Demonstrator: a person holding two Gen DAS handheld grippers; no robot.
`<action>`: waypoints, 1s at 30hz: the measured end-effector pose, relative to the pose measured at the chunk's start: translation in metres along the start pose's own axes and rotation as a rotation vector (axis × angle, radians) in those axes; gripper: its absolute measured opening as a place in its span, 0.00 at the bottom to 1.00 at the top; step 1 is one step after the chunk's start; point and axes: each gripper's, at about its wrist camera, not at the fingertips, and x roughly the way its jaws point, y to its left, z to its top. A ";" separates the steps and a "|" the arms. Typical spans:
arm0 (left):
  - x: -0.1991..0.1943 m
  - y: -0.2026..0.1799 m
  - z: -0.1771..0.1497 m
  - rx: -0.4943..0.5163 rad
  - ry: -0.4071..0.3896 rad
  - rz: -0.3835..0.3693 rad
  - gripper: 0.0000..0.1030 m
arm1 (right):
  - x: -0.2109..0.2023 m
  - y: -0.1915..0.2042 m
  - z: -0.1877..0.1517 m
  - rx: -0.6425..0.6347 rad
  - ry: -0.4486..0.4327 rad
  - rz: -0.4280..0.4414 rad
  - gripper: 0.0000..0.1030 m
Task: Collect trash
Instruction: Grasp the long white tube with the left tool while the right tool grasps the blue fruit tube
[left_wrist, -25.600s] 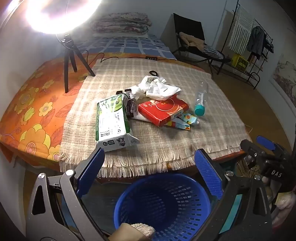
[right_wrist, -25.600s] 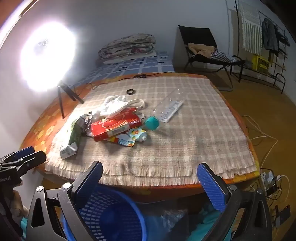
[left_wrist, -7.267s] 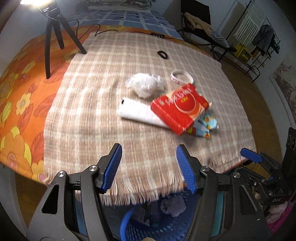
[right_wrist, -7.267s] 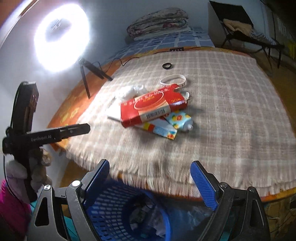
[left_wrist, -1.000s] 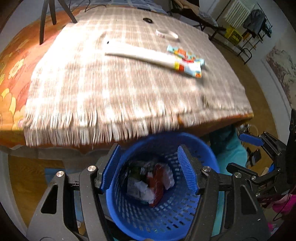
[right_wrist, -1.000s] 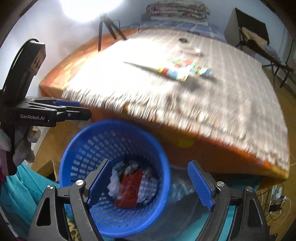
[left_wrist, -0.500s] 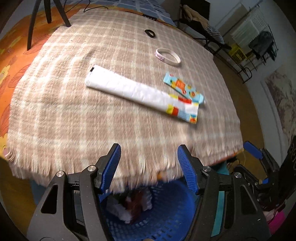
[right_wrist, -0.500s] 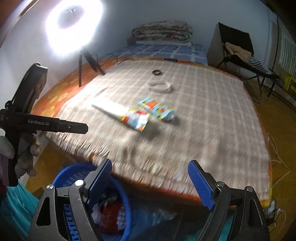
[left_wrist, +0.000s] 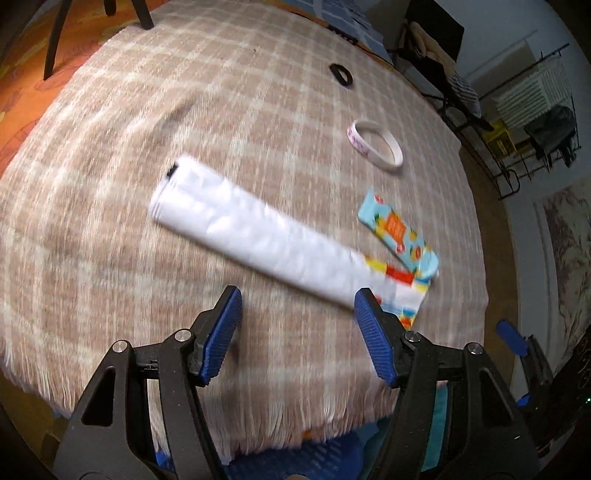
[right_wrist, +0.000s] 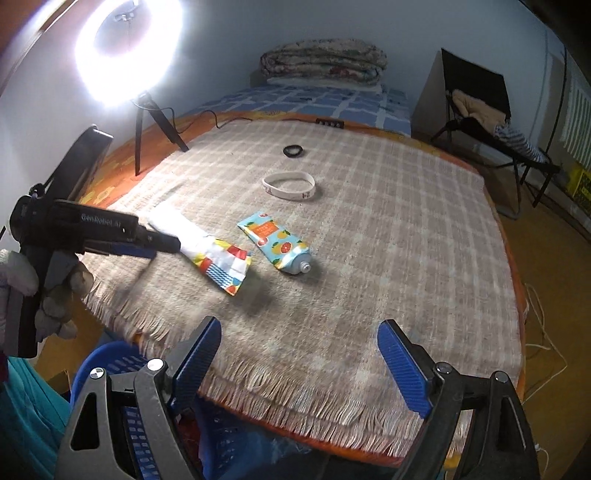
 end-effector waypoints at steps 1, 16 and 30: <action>0.002 0.000 0.004 -0.003 -0.005 0.006 0.64 | 0.003 -0.002 0.001 0.008 0.006 0.005 0.86; 0.036 -0.045 0.040 0.145 -0.101 0.197 0.63 | 0.042 -0.013 0.023 0.018 0.066 0.038 0.85; 0.044 -0.063 0.024 0.345 -0.112 0.287 0.26 | 0.090 -0.004 0.053 -0.024 0.112 0.080 0.72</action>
